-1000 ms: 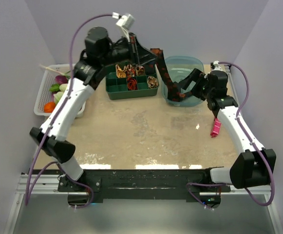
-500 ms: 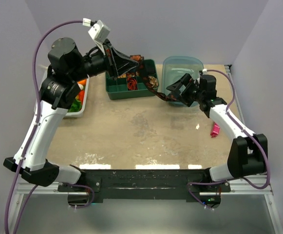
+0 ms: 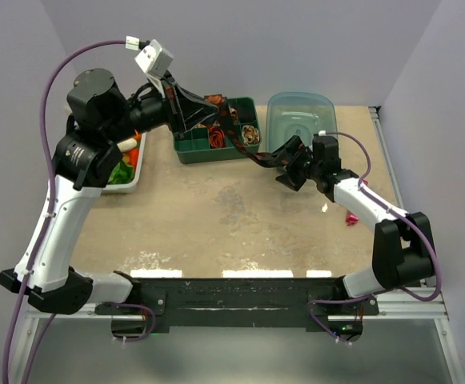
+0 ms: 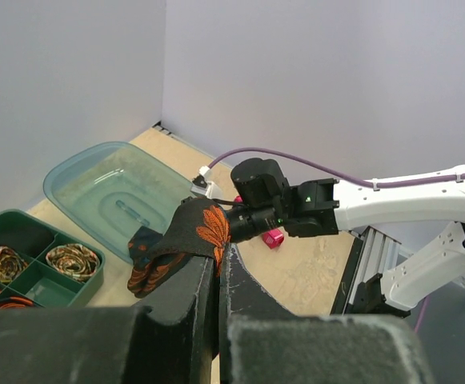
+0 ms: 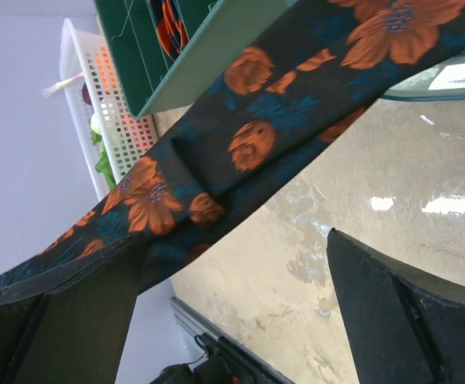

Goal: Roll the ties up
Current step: Place the tie at the center of the board.

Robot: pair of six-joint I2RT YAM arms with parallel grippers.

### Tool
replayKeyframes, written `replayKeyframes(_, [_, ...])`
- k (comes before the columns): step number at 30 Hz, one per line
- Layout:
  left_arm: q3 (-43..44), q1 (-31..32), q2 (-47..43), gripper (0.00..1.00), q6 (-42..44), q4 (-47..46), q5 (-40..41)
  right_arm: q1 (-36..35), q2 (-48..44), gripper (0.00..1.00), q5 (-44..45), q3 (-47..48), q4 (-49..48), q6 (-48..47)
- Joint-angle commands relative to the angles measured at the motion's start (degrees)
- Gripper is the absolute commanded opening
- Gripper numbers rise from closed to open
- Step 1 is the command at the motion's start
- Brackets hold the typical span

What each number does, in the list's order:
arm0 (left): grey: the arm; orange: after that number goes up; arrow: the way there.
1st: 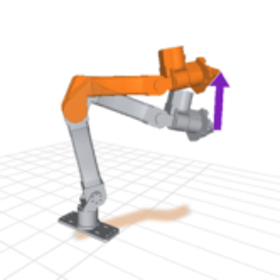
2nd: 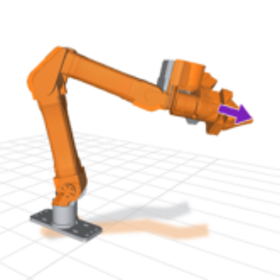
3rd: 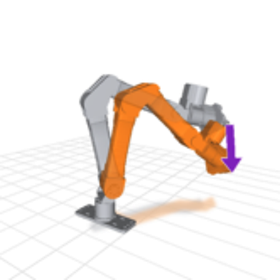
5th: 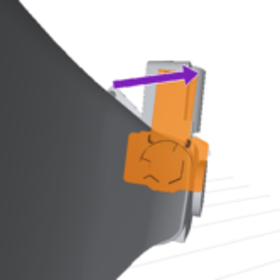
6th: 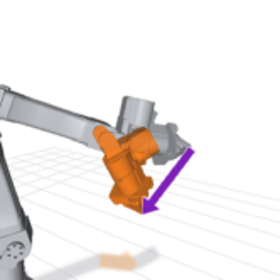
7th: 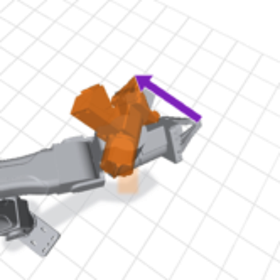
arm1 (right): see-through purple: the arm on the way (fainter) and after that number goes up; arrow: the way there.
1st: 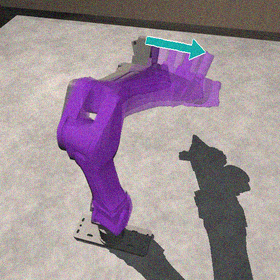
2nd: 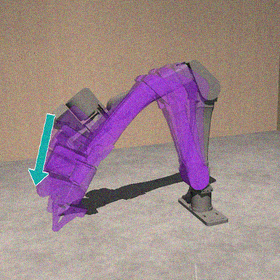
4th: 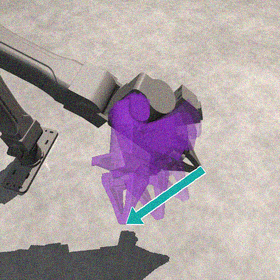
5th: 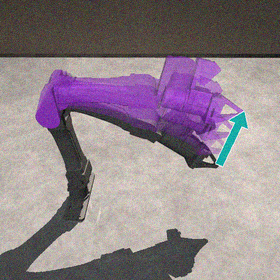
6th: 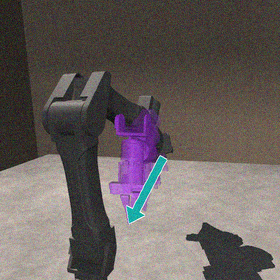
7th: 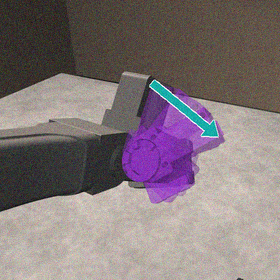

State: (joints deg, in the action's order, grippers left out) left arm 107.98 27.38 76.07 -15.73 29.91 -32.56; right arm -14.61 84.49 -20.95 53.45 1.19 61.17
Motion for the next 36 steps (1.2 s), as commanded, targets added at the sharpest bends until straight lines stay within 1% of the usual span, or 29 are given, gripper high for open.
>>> replayKeyframes(1, [1.4, -0.5, -2.2, 0.0, 1.2, -0.3, 0.5, 0.0, 0.1, 0.99, -0.6, -0.6, -5.4, 4.0])
replayKeyframes(7, [1.3, -0.5, -4.1, 0.0, 1.0, -0.2, -0.8, 0.0, 2.5, 0.99, -0.1, -3.3, -14.8, 9.8])
replayKeyframes(11, [0.7, -0.6, -5.4, 0.0, 0.6, -0.4, -1.5, -0.1, 5.0, 0.99, 0.9, -3.4, -17.3, 12.6])
replayKeyframes(13, [-0.1, -0.5, -6.4, 0.0, 0.3, -1.3, -2.2, 0.0, 5.3, 0.98, 1.6, -4.1, -20.1, 14.0])
replayKeyframes(17, [-1.6, -0.5, -8.3, 0.0, -0.5, -3.2, -4.4, -0.1, 6.4, 0.97, 2.7, -4.1, -22.7, 15.9])
replayKeyframes(18, [-1.8, -0.5, -8.7, 0.0, -0.6, -3.4, -4.9, 0.0, 7.3, 0.96, 2.6, -3.8, -23.2, 16.0])
replayKeyframes(20, [-2.2, -0.5, -9.5, 0.0, -0.8, -3.9, -5.7, -0.1, 8.2, 0.89, 2.3, -3.5, -25.4, 17.1])
replayKeyframes(21, [-2.5, -0.5, -9.6, 0.0, -0.9, -4.1, -5.9, -0.1, 8.7, 0.88, 2.3, -3.6, -26.5, 17.7])
replayKeyframes(22, [-3.0, -0.5, -10.1, 0.0, -1.0, -4.6, -6.4, -0.1, 9.5, 0.84, 2.2, -3.7, -28.1, 18.1])
replayKeyframes(25, [-3.6, -0.5, -11.0, 0.0, -1.3, -5.3, -6.8, 0.0, 11.3, 0.77, 2.1, -3.4, -29.7, 19.4])
replayKeyframes(28, [-4.3, -0.5, -11.9, 0.0, -1.7, -6.2, -7.0, 0.0, 11.9, 0.77, 2.7, -3.6, -30.3, 20.0])
replayKeyframes(32, [-4.3, -0.5, -12.3, 0.0, -1.5, -5.3, -4.5, -0.1, 11.8, 0.77, 2.9, -4.1, -29.8, 20.0])
replayKeyframes(36, [-4.4, -0.5, -12.6, 0.0, -2.0, -6.4, -5.5, 0.0, 12.2, 0.77, 4.0, -4.9, -31.2, 20.7])
